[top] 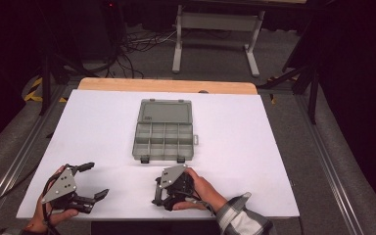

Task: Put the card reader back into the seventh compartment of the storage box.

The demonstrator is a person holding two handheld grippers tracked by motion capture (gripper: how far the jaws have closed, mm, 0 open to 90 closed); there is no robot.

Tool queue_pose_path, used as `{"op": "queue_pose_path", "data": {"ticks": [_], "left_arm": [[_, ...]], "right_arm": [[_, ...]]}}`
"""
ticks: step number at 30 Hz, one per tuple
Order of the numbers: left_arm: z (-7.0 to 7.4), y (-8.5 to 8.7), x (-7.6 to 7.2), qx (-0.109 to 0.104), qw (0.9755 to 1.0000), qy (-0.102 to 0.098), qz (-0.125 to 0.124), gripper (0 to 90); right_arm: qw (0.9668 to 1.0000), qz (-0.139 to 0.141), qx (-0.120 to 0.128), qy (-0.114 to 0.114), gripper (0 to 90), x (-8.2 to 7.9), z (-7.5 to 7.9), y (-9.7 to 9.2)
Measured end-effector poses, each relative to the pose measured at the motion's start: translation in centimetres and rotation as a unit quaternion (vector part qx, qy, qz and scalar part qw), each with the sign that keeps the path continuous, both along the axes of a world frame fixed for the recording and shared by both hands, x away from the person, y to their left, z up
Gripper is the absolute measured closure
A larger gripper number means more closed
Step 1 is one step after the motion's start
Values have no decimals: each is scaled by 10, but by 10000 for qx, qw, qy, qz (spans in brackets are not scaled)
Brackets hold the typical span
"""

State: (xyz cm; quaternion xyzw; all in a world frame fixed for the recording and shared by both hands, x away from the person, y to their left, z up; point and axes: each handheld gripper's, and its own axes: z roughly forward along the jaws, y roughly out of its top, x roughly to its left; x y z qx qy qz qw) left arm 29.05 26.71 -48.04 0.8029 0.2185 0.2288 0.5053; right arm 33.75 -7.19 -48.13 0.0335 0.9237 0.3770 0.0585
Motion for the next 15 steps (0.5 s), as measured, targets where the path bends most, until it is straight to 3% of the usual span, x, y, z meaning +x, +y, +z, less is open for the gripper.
{"op": "queue_pose_path", "data": {"ticks": [15], "left_arm": [[1,-1,0,8,10000,-30,-24,66]], "right_arm": [[9991,-168,62,-396,310,-7,10,-6]]}}
